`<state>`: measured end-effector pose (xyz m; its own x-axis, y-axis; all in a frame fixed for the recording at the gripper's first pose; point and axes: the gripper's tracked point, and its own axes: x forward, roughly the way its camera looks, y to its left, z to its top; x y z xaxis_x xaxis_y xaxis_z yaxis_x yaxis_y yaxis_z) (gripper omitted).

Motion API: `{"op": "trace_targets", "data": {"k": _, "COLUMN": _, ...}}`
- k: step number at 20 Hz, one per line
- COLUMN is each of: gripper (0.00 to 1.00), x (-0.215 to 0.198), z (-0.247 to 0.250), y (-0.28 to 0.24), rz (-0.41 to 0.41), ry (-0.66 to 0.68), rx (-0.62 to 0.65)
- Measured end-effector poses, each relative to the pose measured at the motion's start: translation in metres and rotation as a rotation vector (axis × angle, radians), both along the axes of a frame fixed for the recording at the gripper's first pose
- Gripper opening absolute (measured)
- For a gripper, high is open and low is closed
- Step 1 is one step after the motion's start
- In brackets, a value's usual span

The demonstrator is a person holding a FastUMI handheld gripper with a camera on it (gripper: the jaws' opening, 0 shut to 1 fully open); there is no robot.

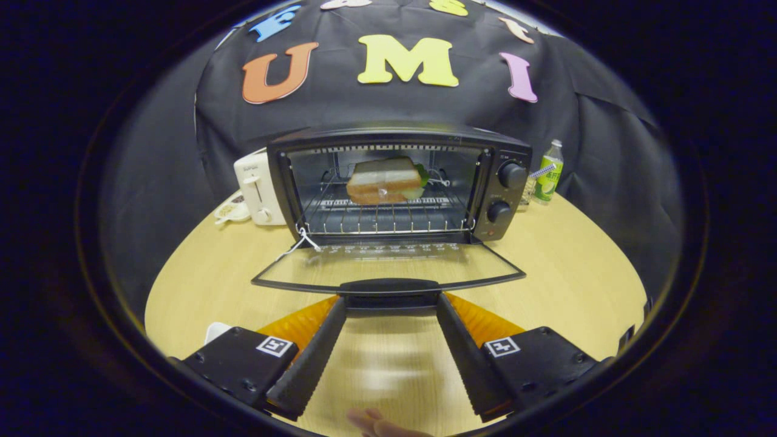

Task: Open the toaster oven, put the food inside, and close the toaster oven door.

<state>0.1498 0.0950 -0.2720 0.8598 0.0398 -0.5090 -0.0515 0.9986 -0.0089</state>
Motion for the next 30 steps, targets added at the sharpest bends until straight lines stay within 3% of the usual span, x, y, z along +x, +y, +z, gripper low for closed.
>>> {"op": "trace_targets", "data": {"k": 15, "gripper": 0.98, "x": 0.035, "z": 0.07, "y": 0.006, "rz": 0.005, "ry": -0.373, "rx": 0.039}}
{"op": "trace_targets", "data": {"k": 25, "gripper": 0.98, "x": 0.06, "z": 0.091, "y": 0.012, "rz": 0.032, "ry": -0.469, "rx": 0.039}}
{"op": "trace_targets", "data": {"k": 30, "gripper": 0.98, "x": 0.058, "z": 0.111, "y": 0.001, "rz": 0.0, "ry": -0.524, "rx": 0.038}}
